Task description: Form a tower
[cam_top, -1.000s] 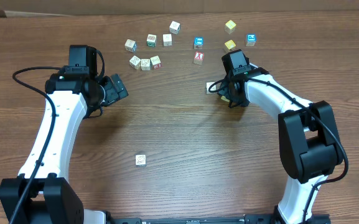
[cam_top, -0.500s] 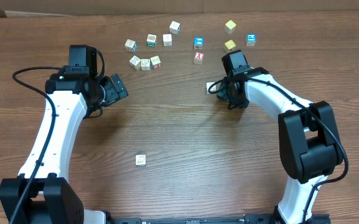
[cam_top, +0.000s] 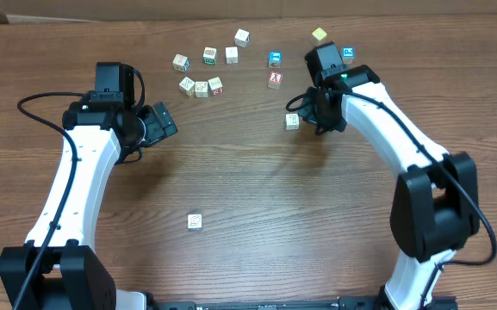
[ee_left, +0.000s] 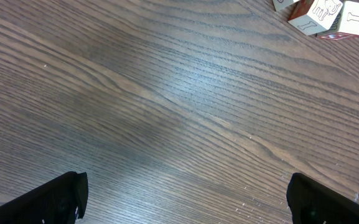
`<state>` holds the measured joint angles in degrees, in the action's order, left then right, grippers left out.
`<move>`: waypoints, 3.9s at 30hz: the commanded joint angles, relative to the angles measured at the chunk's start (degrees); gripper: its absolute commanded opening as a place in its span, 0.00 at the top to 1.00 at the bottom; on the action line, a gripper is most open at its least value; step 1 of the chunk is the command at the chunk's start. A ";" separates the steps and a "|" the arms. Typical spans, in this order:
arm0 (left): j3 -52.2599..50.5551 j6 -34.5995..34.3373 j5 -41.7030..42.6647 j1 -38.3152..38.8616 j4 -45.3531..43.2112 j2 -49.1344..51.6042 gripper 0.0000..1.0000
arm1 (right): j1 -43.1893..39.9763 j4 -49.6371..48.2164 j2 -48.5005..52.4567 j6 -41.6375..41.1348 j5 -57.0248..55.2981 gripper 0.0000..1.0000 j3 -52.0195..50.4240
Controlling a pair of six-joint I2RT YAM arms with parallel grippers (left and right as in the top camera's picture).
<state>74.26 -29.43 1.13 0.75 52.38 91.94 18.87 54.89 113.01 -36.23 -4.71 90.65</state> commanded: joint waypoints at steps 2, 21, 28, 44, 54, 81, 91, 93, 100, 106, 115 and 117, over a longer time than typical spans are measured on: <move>0.72 0.92 0.20 0.00 0.04 -0.17 0.00 | 6.03 2.45 -3.93 0.70 5.20 0.79 1.66; 0.74 0.92 0.20 0.00 0.04 -0.17 0.01 | 33.99 -0.63 -3.58 -4.74 7.21 0.80 1.22; 0.74 0.94 0.79 0.00 -0.11 -0.17 0.01 | 37.03 -2.43 -3.52 -4.79 7.21 0.83 1.01; 0.74 0.96 -1.62 -5.22 -2.91 -0.13 0.00 | 44.74 -4.39 2.86 -6.03 -4.74 0.84 0.42; 0.74 0.96 -1.77 -5.57 -2.95 -0.11 0.01 | 46.10 -4.07 3.65 18.18 -2.69 0.87 0.42; 0.74 0.94 -1.70 -5.57 -2.93 -0.11 0.00 | 45.24 0.28 3.65 68.37 8.48 0.95 0.42; 0.74 0.94 -1.73 -5.57 -2.93 -0.11 0.01 | 41.20 -2.05 3.85 69.55 12.20 0.90 0.42; 0.74 0.94 -1.70 -5.57 -2.93 -0.11 0.00 | 40.85 -3.06 3.85 69.57 14.84 0.85 0.42; 0.74 0.94 -1.73 -5.57 -2.93 -0.11 0.01 | 41.05 -3.41 3.93 69.75 16.17 0.79 0.22; 0.74 0.94 -1.70 -5.57 -2.93 -0.11 0.00 | 41.05 -3.78 4.57 69.75 16.15 0.76 -0.76; 0.74 0.94 -1.73 -5.57 -2.93 -0.11 0.00 | 41.51 -5.25 5.03 69.72 14.69 0.63 -0.76; 0.74 0.94 -1.73 -5.57 -2.93 -0.11 0.00 | 41.55 -5.14 5.25 69.72 14.16 0.62 -0.76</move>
<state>74.26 -29.43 0.21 -4.75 49.67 91.94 59.83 49.91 117.05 33.21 10.04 90.32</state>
